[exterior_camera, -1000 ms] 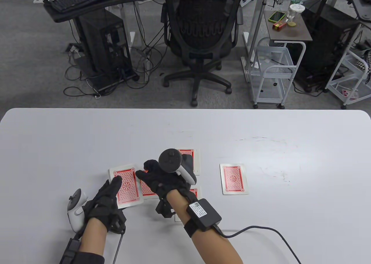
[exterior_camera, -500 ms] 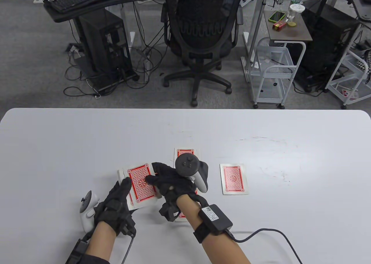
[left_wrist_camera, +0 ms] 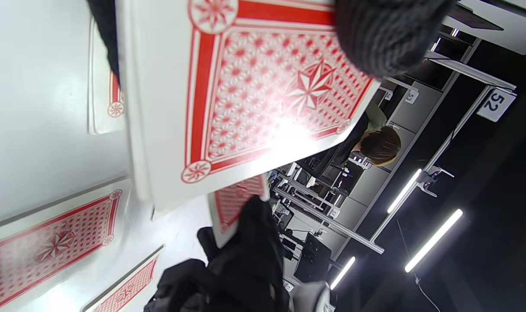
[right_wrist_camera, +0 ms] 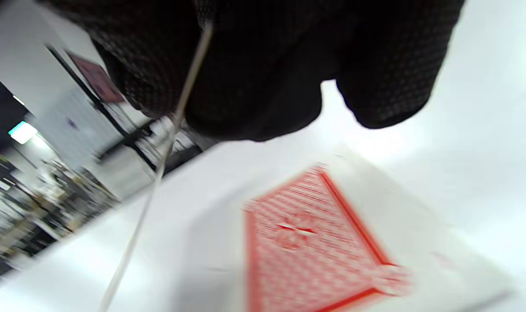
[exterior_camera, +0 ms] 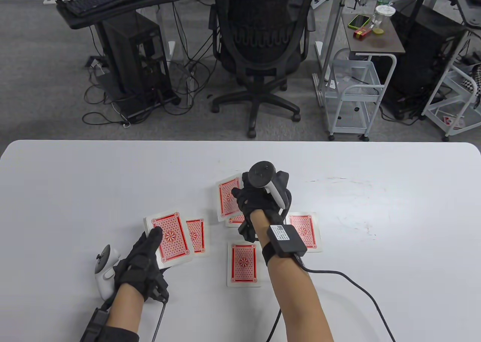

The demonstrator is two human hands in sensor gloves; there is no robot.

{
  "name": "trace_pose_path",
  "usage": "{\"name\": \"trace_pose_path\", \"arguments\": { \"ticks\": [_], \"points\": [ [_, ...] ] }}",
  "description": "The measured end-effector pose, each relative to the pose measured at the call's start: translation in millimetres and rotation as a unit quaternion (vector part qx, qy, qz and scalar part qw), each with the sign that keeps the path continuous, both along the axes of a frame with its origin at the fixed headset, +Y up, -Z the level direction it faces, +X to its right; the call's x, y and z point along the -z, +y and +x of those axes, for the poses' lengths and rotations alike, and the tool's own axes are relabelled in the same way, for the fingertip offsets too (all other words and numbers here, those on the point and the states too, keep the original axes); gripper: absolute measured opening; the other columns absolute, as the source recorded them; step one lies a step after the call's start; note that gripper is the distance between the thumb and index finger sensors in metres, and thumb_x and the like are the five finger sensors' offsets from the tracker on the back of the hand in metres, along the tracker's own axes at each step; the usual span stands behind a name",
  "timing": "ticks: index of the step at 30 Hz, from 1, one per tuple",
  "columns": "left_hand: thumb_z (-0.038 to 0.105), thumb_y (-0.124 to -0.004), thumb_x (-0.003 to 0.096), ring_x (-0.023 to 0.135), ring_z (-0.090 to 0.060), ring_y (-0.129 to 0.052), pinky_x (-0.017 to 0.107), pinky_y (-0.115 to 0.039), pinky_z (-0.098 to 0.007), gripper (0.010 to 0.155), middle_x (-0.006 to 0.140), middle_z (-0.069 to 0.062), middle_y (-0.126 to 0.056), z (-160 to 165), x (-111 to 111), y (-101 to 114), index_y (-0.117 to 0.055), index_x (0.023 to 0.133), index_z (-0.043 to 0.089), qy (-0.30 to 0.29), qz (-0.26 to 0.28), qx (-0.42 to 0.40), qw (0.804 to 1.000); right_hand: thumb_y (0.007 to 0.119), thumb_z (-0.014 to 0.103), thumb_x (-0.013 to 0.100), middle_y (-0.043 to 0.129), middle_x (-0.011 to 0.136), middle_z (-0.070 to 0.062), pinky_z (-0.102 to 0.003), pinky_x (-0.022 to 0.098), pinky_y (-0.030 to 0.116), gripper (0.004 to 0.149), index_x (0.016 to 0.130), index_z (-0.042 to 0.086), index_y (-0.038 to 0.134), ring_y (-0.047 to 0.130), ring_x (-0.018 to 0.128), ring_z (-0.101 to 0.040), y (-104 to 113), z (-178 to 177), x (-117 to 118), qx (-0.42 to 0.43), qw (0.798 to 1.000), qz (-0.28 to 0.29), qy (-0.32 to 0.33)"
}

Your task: Four-player card dealing with fan arrangement

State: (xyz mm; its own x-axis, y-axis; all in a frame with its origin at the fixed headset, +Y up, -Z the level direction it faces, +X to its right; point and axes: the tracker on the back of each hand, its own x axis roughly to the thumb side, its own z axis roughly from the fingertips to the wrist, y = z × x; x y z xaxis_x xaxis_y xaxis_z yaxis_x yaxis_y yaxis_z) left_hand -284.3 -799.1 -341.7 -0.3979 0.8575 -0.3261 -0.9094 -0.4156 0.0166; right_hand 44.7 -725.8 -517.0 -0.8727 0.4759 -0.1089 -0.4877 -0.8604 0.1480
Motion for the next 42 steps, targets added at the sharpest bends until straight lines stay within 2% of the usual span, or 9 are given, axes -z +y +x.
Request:
{"name": "trace_pose_path", "arguments": {
  "ticks": [6, 10, 18, 21, 23, 26, 30, 37, 42],
  "points": [
    [0.051, -0.078, 0.053, 0.078, -0.027, -0.099, 0.053, -0.089, -0.044, 0.05, 0.095, 0.009, -0.085, -3.4, 1.2, -1.2, -0.065, 0.099, 0.034, 0.002, -0.005, 0.005, 1.0, 0.086, 0.043, 0.048, 0.086, 0.068, -0.001, -0.052, 0.045, 0.077, 0.077, 0.106, 0.006, 0.051, 0.098, 0.031, -0.013, -33.4, -8.2, 11.0, -0.206, 0.978, -0.025, -0.014],
    [0.051, -0.078, 0.0528, 0.078, -0.027, -0.099, 0.052, -0.089, -0.044, 0.051, 0.095, 0.009, -0.085, -3.2, 1.1, -1.1, -0.065, 0.099, 0.034, 0.0, -0.004, 0.007, 1.0, 0.084, 0.048, 0.048, 0.085, 0.072, -0.002, -0.051, 0.046, 0.077, 0.078, 0.106, 0.008, 0.051, 0.098, 0.032, -0.013, -31.8, -8.7, 9.1, -0.241, 0.97, -0.009, -0.002],
    [0.052, -0.078, 0.0528, 0.078, -0.027, -0.099, 0.052, -0.089, -0.044, 0.05, 0.095, 0.009, -0.085, -0.3, 1.8, -1.9, -0.065, 0.098, 0.034, -0.002, -0.001, 0.014, 1.0, 0.073, 0.051, 0.056, 0.079, 0.085, -0.011, -0.057, 0.052, 0.072, 0.067, 0.103, 0.007, 0.059, 0.1, 0.053, -0.023, 20.8, -43.6, -41.5, 0.034, 0.993, 0.012, 0.111],
    [0.052, -0.079, 0.0524, 0.077, -0.027, -0.1, 0.052, -0.089, -0.044, 0.051, 0.094, 0.009, -0.086, 3.7, 1.0, -2.2, -0.066, 0.098, 0.033, -0.003, -0.001, 0.022, 1.0, 0.075, 0.051, 0.055, 0.074, 0.09, -0.014, -0.061, 0.054, 0.068, 0.072, 0.106, 0.004, 0.053, 0.096, 0.063, -0.03, 11.7, -73.8, -72.2, 0.191, 0.952, -0.042, 0.234],
    [0.051, -0.079, 0.0523, 0.076, -0.027, -0.1, 0.051, -0.09, -0.044, 0.051, 0.093, 0.009, -0.087, 6.2, 0.3, -2.1, -0.067, 0.098, 0.033, -0.004, 0.0, 0.029, 1.0, 0.078, 0.049, 0.054, 0.069, 0.092, -0.014, -0.062, 0.056, 0.066, 0.077, 0.107, 0.003, 0.047, 0.092, 0.067, -0.032, 2.5, -86.0, -88.1, 0.228, 0.932, -0.092, 0.267],
    [0.051, -0.081, 0.0513, 0.074, -0.026, -0.102, 0.049, -0.091, -0.043, 0.05, 0.091, 0.008, -0.089, 9.4, -1.8, -0.8, -0.069, 0.096, 0.032, 0.001, 0.004, 0.039, 0.999, 0.086, 0.038, 0.049, 0.08, 0.077, -0.006, -0.06, 0.052, 0.071, 0.063, 0.098, 0.007, 0.061, 0.098, 0.051, -0.023, -2.4, -89.2, -103.6, 0.225, 0.949, -0.025, 0.221],
    [0.051, -0.081, 0.0505, 0.074, -0.026, -0.102, 0.049, -0.091, -0.043, 0.051, 0.091, 0.008, -0.089, 10.3, -2.5, 0.8, -0.069, 0.096, 0.032, -0.002, 0.01, 0.049, 0.999, 0.091, 0.034, 0.045, 0.089, 0.068, -0.004, -0.057, 0.051, 0.075, 0.062, 0.095, 0.005, 0.069, 0.106, 0.045, -0.02, -0.2, -77.5, -105.5, 0.238, 0.952, 0.004, 0.191],
    [0.05, -0.08, 0.0507, 0.074, -0.027, -0.102, 0.049, -0.091, -0.044, 0.051, 0.091, 0.008, -0.089, 16.5, -1.3, 5.3, -0.069, 0.097, 0.032, -0.029, 0.027, 0.026, 0.999, 0.089, 0.032, 0.047, 0.092, 0.067, -0.002, -0.056, 0.051, 0.076, 0.065, 0.098, 0.001, 0.064, 0.108, 0.046, -0.02, 9.3, -34.9, -98.2, 0.304, 0.933, -0.049, 0.187],
    [0.051, -0.08, 0.0512, 0.075, -0.027, -0.101, 0.05, -0.091, -0.044, 0.051, 0.092, 0.008, -0.088, 12.6, -2.2, 2.6, -0.069, 0.097, 0.032, -0.018, 0.013, 0.024, 0.999, 0.087, 0.031, 0.049, 0.087, 0.073, -0.005, -0.056, 0.049, 0.075, 0.069, 0.103, 0.0, 0.055, 0.101, 0.037, -0.018, 26.8, 35.8, -83.8, 0.265, 0.954, -0.033, 0.139]
  ]
}}
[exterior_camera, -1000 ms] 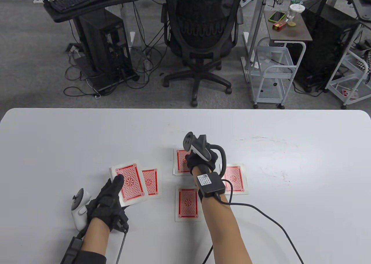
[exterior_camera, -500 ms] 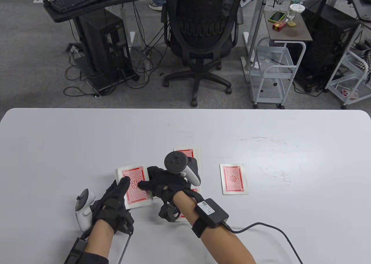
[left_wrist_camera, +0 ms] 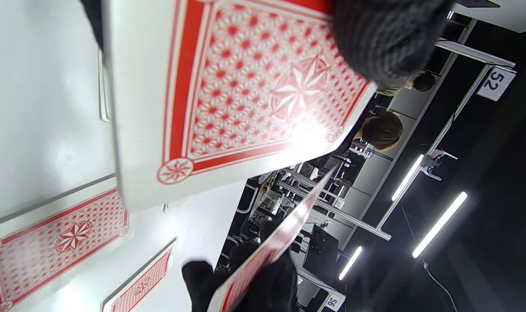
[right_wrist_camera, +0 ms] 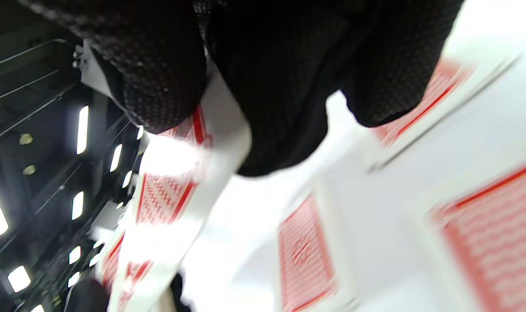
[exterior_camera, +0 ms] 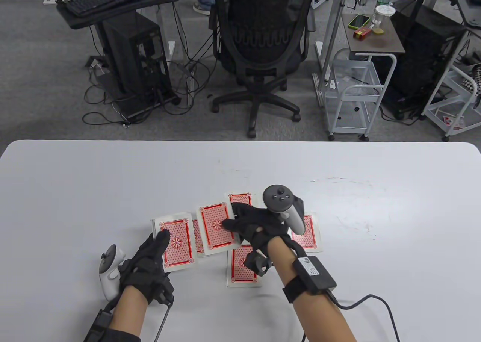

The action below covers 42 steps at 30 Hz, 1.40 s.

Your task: Four-player card dealing with fan arrangement

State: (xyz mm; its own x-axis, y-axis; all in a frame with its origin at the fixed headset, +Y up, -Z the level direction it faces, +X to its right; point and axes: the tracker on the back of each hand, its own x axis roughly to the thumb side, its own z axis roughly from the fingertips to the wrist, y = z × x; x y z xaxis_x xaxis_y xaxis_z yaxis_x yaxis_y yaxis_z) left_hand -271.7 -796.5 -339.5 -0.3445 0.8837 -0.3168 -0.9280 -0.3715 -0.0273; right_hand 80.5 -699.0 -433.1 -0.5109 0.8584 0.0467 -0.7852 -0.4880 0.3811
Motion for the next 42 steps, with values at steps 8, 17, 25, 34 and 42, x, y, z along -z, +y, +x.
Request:
{"name": "trace_pose_path", "arguments": {
  "ticks": [8, 17, 25, 34, 42],
  "points": [
    [0.051, -0.079, 0.0514, 0.076, -0.027, -0.101, 0.05, -0.09, -0.044, 0.051, 0.093, 0.008, -0.088, -1.0, 1.0, -1.1, -0.068, 0.097, 0.032, -0.003, -0.008, 0.004, 1.0, 0.088, 0.032, 0.049, 0.086, 0.072, -0.005, -0.055, 0.047, 0.074, 0.073, 0.105, 0.002, 0.053, 0.096, 0.031, -0.016, -9.4, 101.5, 15.3, -0.264, 0.954, -0.025, -0.139],
    [0.051, -0.079, 0.0515, 0.076, -0.026, -0.101, 0.051, -0.09, -0.044, 0.051, 0.093, 0.008, -0.088, -1.0, -1.3, 1.5, -0.068, 0.097, 0.033, -0.003, -0.015, 0.017, 1.0, 0.087, 0.04, 0.046, 0.085, 0.073, -0.002, -0.055, 0.051, 0.072, 0.073, 0.104, 0.008, 0.055, 0.096, 0.035, -0.016, -53.5, 111.1, 20.7, -0.539, 0.825, -0.005, -0.171],
    [0.051, -0.079, 0.0515, 0.075, -0.026, -0.101, 0.05, -0.09, -0.043, 0.051, 0.092, 0.008, -0.088, 0.2, -1.4, 2.9, -0.068, 0.097, 0.033, 0.0, -0.011, 0.022, 1.0, 0.084, 0.046, 0.049, 0.079, 0.083, -0.006, -0.056, 0.053, 0.07, 0.075, 0.106, 0.009, 0.052, 0.096, 0.047, -0.019, -20.7, 96.2, 3.5, -0.477, 0.863, 0.038, -0.164],
    [0.051, -0.08, 0.0508, 0.074, -0.026, -0.102, 0.049, -0.091, -0.043, 0.051, 0.091, 0.008, -0.089, 21.8, -7.0, 9.1, -0.069, 0.096, 0.032, -0.022, 0.005, 0.026, 0.999, 0.075, 0.047, 0.057, 0.081, 0.081, -0.009, -0.056, 0.052, 0.072, 0.065, 0.104, 0.006, 0.058, 0.099, 0.048, -0.02, -7.0, -13.4, -45.0, -0.088, 0.995, 0.036, -0.029],
    [0.052, -0.08, 0.0501, 0.073, -0.025, -0.102, 0.048, -0.092, -0.043, 0.051, 0.09, 0.008, -0.089, 46.4, -14.2, 8.2, -0.07, 0.096, 0.032, -0.058, 0.015, 0.053, 0.997, 0.089, 0.04, 0.048, 0.08, 0.079, -0.004, -0.06, 0.054, 0.07, 0.07, 0.1, 0.005, 0.058, 0.098, 0.054, -0.023, -21.5, -63.2, -62.7, -0.038, 0.999, 0.024, 0.013]
  ]
}}
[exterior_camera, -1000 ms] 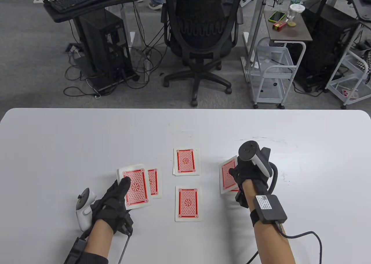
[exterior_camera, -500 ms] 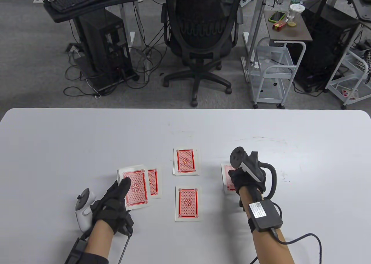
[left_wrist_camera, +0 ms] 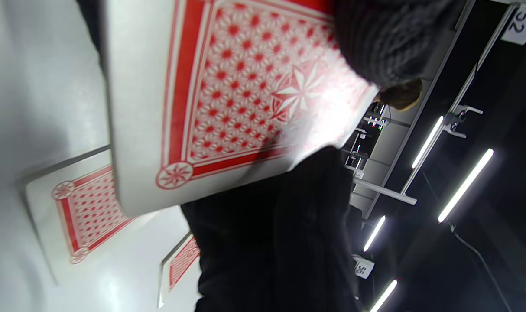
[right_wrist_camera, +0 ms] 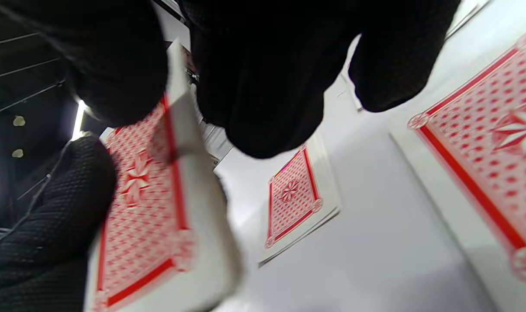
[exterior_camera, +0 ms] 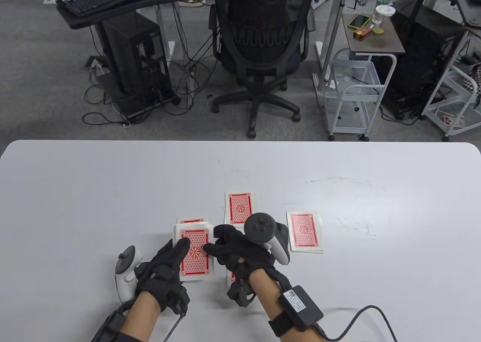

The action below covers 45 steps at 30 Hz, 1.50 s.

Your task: Four-player card dealing with fan arrangement

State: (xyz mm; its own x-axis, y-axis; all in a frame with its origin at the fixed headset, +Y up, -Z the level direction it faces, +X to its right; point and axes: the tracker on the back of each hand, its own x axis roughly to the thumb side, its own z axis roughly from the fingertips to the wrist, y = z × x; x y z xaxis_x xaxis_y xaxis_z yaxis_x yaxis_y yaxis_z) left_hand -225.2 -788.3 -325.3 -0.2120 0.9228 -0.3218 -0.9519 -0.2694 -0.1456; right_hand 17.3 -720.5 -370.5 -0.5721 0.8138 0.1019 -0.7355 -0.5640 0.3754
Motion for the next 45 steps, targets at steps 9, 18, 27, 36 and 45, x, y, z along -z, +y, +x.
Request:
{"name": "trace_pose_path", "arguments": {
  "ticks": [9, 18, 27, 36, 45],
  "points": [
    [0.051, -0.079, 0.0495, 0.074, -0.027, -0.102, 0.048, -0.091, -0.044, 0.052, 0.091, 0.007, -0.088, 4.8, 0.0, -1.7, -0.069, 0.096, 0.032, -0.013, -0.002, -0.014, 1.0, 0.085, 0.029, 0.05, 0.084, 0.076, -0.001, -0.058, 0.055, 0.072, 0.056, 0.096, 0.006, 0.063, 0.103, 0.057, -0.022, -13.7, 15.7, 3.8, 0.059, 0.998, -0.015, 0.017],
    [0.051, -0.079, 0.0501, 0.075, -0.027, -0.101, 0.049, -0.091, -0.044, 0.052, 0.092, 0.007, -0.088, -18.5, 3.4, -2.6, -0.069, 0.097, 0.031, 0.024, -0.014, -0.004, 1.0, 0.085, 0.025, 0.053, 0.084, 0.077, -0.006, -0.055, 0.05, 0.075, 0.068, 0.104, -0.003, 0.05, 0.102, 0.042, -0.019, -10.2, 63.7, 13.9, 0.034, 0.998, -0.049, -0.003],
    [0.051, -0.078, 0.0506, 0.076, -0.027, -0.101, 0.05, -0.09, -0.044, 0.052, 0.093, 0.007, -0.087, -28.5, 5.5, -4.9, -0.068, 0.098, 0.032, 0.033, -0.024, 0.006, 0.999, 0.088, 0.032, 0.051, 0.086, 0.073, -0.005, -0.05, 0.046, 0.079, 0.075, 0.104, -0.004, 0.049, 0.1, 0.03, -0.01, -32.5, 56.2, 15.3, -0.312, 0.948, 0.005, -0.058],
    [0.051, -0.079, 0.0506, 0.075, -0.028, -0.101, 0.05, -0.09, -0.044, 0.052, 0.092, 0.007, -0.088, -26.7, 6.5, -5.6, -0.068, 0.097, 0.031, 0.026, -0.02, 0.009, 0.999, 0.084, 0.044, 0.053, 0.088, 0.067, 0.001, -0.049, 0.046, 0.078, 0.068, 0.103, 0.004, 0.059, 0.096, 0.027, -0.008, -32.1, 47.2, 12.5, -0.379, 0.922, 0.039, -0.063],
    [0.051, -0.079, 0.0503, 0.074, -0.027, -0.101, 0.049, -0.091, -0.044, 0.051, 0.091, 0.007, -0.089, -8.5, 4.7, -3.7, -0.069, 0.097, 0.031, 0.0, -0.005, 0.012, 1.0, 0.075, 0.05, 0.055, 0.075, 0.089, -0.012, -0.062, 0.055, 0.067, 0.069, 0.105, 0.006, 0.056, 0.096, 0.064, -0.03, -20.1, 11.4, -1.0, -0.037, 0.996, 0.039, 0.068]
  ]
}}
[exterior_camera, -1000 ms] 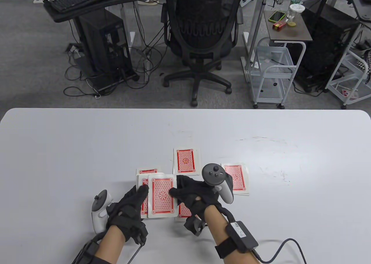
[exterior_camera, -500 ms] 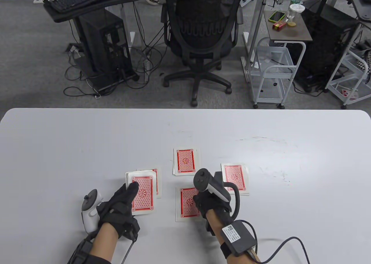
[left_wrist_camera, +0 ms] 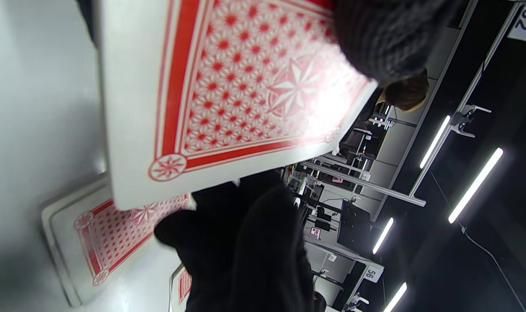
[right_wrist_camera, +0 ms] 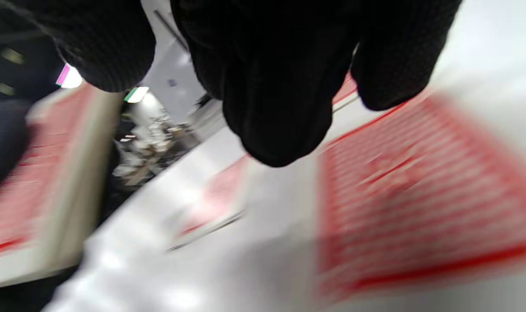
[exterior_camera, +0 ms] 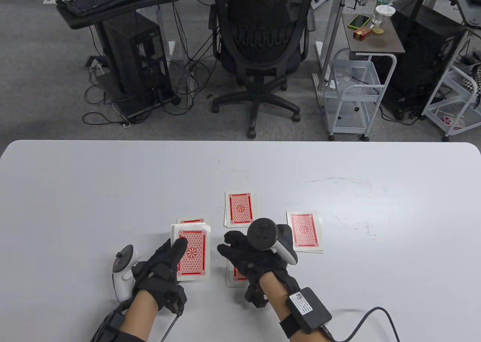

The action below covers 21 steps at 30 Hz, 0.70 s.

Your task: Four-player card dealing with fan arrangement

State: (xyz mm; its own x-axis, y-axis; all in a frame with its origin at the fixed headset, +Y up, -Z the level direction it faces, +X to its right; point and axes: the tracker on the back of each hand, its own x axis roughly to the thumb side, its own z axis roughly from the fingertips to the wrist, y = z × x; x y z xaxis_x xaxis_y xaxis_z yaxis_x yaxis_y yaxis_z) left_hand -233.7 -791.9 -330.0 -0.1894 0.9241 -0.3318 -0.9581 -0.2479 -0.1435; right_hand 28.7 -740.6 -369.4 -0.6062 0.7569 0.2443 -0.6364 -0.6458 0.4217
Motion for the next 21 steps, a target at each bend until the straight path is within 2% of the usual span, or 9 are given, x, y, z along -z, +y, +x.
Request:
{"name": "trace_pose_path", "arguments": {
  "ticks": [2, 5, 7, 10, 15, 17, 21],
  "points": [
    [0.051, -0.08, 0.0501, 0.074, -0.027, -0.102, 0.048, -0.091, -0.044, 0.051, 0.091, 0.007, -0.089, 5.9, -1.1, 0.9, -0.07, 0.096, 0.031, -0.008, 0.003, 0.002, 1.0, 0.08, 0.05, 0.052, 0.074, 0.088, -0.01, -0.063, 0.055, 0.067, 0.073, 0.104, 0.006, 0.054, 0.095, 0.065, -0.029, -3.0, -9.5, -3.9, 0.047, 0.999, -0.023, 0.007],
    [0.051, -0.08, 0.0499, 0.074, -0.028, -0.101, 0.048, -0.09, -0.045, 0.051, 0.091, 0.007, -0.089, 9.8, -3.3, 3.5, -0.07, 0.096, 0.031, -0.007, 0.005, -0.003, 1.0, 0.088, 0.039, 0.047, 0.083, 0.075, -0.003, -0.059, 0.052, 0.072, 0.06, 0.094, 0.009, 0.066, 0.101, 0.051, -0.023, -3.8, -12.2, -7.5, 0.074, 0.995, -0.018, -0.059],
    [0.051, -0.079, 0.0495, 0.074, -0.027, -0.102, 0.048, -0.091, -0.044, 0.051, 0.091, 0.007, -0.09, 8.1, -2.5, 3.2, -0.07, 0.096, 0.031, -0.012, 0.01, 0.009, 1.0, 0.09, 0.037, 0.045, 0.086, 0.073, -0.002, -0.058, 0.052, 0.073, 0.058, 0.092, 0.009, 0.069, 0.103, 0.049, -0.022, -3.7, -10.8, -6.4, 0.072, 0.995, -0.038, -0.064],
    [0.051, -0.078, 0.0494, 0.074, -0.028, -0.101, 0.048, -0.09, -0.045, 0.052, 0.091, 0.006, -0.089, 3.5, -1.0, 1.7, -0.07, 0.096, 0.031, -0.014, -0.005, -0.006, 1.0, 0.092, 0.034, 0.043, 0.091, 0.068, -0.002, -0.056, 0.052, 0.075, 0.059, 0.092, 0.008, 0.073, 0.107, 0.046, -0.02, -3.7, -7.2, -2.8, 0.09, 0.992, -0.026, -0.085],
    [0.05, -0.078, 0.05, 0.074, -0.028, -0.101, 0.048, -0.09, -0.045, 0.051, 0.091, 0.005, -0.089, -12.6, 3.8, 3.2, -0.07, 0.097, 0.03, -0.012, -0.018, -0.043, 0.999, 0.088, 0.03, 0.046, 0.093, 0.069, -0.002, -0.056, 0.053, 0.075, 0.061, 0.096, 0.002, 0.067, 0.109, 0.051, -0.021, -1.6, -11.7, 8.8, 0.133, 0.987, -0.071, -0.059],
    [0.05, -0.078, 0.0509, 0.075, -0.028, -0.101, 0.049, -0.09, -0.045, 0.051, 0.092, 0.006, -0.088, -22.7, 4.6, 3.5, -0.069, 0.097, 0.031, 0.005, -0.021, -0.046, 0.999, 0.086, 0.029, 0.047, 0.092, 0.07, -0.001, -0.056, 0.052, 0.075, 0.061, 0.097, 0.002, 0.065, 0.108, 0.051, -0.021, 4.2, -14.1, 15.7, 0.127, 0.988, -0.064, -0.059],
    [0.05, -0.077, 0.0518, 0.076, -0.028, -0.1, 0.05, -0.09, -0.045, 0.051, 0.093, 0.006, -0.087, -53.5, 4.7, 1.6, -0.068, 0.098, 0.031, 0.066, -0.047, -0.032, 0.996, 0.087, 0.031, 0.048, 0.091, 0.069, -0.002, -0.053, 0.049, 0.077, 0.064, 0.099, 0.001, 0.062, 0.105, 0.038, -0.016, 16.3, -20.8, 37.7, 0.106, 0.989, -0.052, -0.083]
  ]
}}
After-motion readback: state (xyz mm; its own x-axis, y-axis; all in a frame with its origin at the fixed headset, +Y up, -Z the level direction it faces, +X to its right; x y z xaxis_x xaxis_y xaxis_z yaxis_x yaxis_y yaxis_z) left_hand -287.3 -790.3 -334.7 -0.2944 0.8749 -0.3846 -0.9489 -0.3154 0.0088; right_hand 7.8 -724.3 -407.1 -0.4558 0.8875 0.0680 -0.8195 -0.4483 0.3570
